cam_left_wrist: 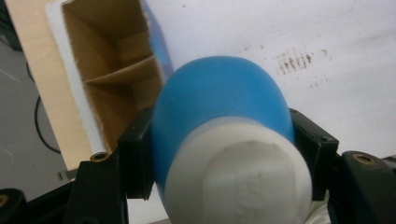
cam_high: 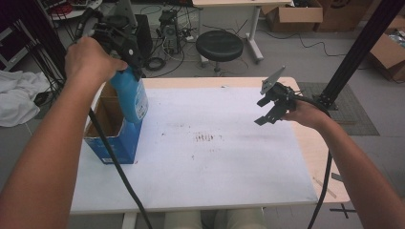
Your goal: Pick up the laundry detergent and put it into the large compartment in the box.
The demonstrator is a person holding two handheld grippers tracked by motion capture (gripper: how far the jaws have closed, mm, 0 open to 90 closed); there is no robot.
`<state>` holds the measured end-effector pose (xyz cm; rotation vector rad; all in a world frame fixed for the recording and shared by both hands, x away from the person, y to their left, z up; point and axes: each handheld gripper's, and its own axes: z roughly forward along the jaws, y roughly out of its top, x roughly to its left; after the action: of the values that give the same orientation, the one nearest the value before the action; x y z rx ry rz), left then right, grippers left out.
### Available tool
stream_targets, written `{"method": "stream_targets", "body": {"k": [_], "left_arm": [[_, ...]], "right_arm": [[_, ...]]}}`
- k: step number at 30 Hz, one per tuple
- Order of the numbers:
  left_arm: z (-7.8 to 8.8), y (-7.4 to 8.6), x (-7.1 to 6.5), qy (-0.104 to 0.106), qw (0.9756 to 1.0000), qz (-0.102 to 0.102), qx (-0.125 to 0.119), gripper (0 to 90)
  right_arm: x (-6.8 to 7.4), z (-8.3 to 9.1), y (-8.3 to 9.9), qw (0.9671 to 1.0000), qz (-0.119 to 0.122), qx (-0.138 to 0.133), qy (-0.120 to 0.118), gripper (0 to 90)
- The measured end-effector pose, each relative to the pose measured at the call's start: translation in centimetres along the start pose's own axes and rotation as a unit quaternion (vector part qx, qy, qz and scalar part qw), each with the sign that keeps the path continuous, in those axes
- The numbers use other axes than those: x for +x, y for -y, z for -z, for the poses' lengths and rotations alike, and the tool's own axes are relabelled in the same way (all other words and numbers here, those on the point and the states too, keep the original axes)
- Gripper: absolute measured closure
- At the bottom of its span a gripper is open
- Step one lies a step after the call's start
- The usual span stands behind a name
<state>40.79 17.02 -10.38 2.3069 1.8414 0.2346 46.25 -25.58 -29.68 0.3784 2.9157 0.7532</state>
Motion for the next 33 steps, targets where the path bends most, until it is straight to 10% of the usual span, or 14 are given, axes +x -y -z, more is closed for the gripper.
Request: {"method": "stream_targets", "body": {"k": [14, 33], "left_arm": [[0.1, 1.1, 5.0, -0.012, 0.9974, 0.070, -0.006, 37.5], [-5.5, 1.9, 7.0, -0.031, 0.9972, 0.067, -0.016, 37.5]], "right_arm": [[-0.1, -0.3, 0.0, 1.0000, 0.001, 0.005, -0.002, 19.1], [0.0, -0.2, 0.3, 0.9999, -0.006, 0.011, 0.001, 19.0]]}}
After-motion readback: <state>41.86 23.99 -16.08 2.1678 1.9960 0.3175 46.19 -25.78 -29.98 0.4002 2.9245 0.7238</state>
